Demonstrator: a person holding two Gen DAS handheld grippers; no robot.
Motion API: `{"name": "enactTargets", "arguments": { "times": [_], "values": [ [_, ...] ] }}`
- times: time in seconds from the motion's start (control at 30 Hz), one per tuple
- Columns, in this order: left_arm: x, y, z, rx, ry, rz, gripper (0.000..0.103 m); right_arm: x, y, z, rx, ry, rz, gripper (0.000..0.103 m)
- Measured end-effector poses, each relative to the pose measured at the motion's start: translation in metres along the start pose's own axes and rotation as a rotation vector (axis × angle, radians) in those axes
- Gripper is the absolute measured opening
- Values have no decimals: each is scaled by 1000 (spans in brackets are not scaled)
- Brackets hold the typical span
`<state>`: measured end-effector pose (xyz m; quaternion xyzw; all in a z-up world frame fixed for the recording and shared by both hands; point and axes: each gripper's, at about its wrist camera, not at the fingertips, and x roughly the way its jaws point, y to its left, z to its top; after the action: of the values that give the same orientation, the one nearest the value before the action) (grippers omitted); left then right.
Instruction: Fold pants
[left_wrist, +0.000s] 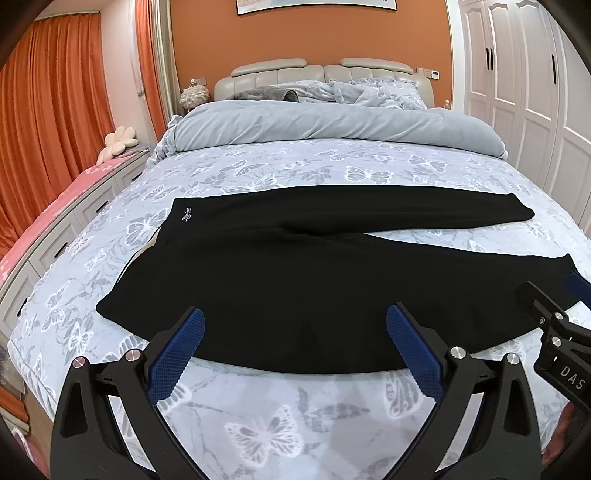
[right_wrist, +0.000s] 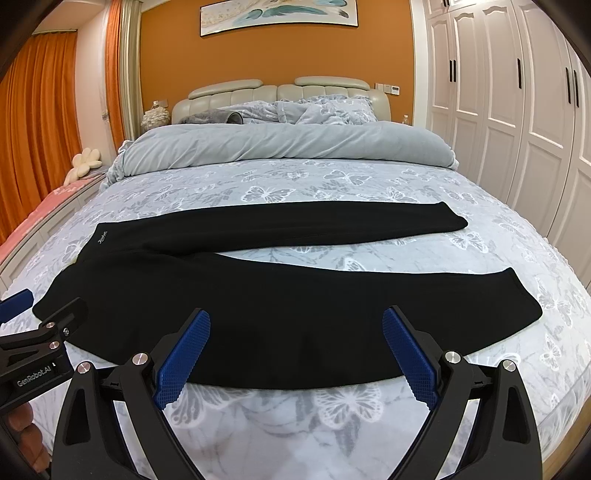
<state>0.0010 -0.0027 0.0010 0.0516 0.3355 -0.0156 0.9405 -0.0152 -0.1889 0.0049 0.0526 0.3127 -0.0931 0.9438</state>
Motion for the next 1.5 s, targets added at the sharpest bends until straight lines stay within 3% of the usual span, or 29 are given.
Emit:
{"name": "enactTargets", "arguments": {
  "times": [1.5],
  "values": [
    [1, 2, -2, 5, 2, 4, 97, -1, -4, -4, -2, 1, -6, 93]
  ]
}}
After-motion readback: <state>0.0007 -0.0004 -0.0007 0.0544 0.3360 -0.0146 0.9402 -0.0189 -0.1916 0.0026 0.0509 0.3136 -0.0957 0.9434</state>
